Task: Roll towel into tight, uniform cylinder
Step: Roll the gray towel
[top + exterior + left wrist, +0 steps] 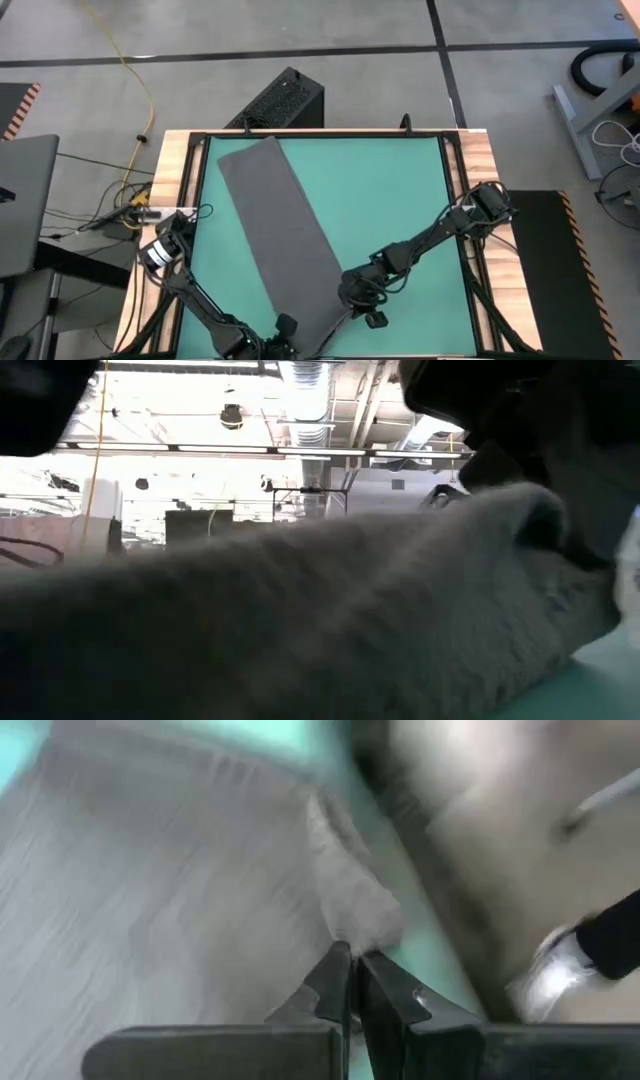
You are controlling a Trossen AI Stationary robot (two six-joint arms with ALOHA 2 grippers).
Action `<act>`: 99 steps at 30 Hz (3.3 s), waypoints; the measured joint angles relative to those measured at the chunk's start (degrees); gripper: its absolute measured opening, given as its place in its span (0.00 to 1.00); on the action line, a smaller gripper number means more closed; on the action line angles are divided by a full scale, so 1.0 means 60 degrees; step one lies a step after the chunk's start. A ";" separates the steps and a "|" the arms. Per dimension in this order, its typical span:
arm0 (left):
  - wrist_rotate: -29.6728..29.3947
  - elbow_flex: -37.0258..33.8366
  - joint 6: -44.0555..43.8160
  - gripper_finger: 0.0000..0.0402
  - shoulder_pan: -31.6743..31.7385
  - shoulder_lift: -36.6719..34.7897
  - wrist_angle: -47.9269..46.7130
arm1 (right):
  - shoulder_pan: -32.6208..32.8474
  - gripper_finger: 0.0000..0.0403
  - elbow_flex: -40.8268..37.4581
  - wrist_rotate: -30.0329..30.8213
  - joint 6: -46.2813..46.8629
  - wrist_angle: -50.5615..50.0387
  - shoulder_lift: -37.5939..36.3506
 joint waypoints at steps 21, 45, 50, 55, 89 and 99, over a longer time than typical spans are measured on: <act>-0.0273 -0.2193 -0.5182 0.00 -0.0479 -0.1590 0.2872 | -0.0541 0.08 0.0004 -0.0419 0.0214 0.0325 0.0000; -0.1083 -0.2277 -1.1704 0.15 -0.1060 -0.1832 0.0875 | -0.0683 0.09 0.0007 0.1539 0.0619 -0.0408 0.0018; -0.2123 -0.2277 -1.0546 0.23 -0.1082 -0.2506 0.0384 | -0.0794 0.09 0.0007 0.1596 0.0639 -0.0401 0.0018; -0.3345 -0.2255 -0.8448 0.24 -0.0637 -0.2432 0.1318 | -0.0801 0.09 0.0007 0.1597 0.0643 -0.0406 0.0018; -0.1155 -0.2179 -0.7719 0.24 0.1088 -0.0289 0.2930 | 0.0236 0.52 0.0002 0.3082 -0.1232 -0.2105 -0.2461; -0.1033 -0.2185 -0.7771 0.24 0.1088 -0.0290 0.2911 | 0.2166 0.52 -0.0001 0.6550 -0.2863 -0.0866 -0.0594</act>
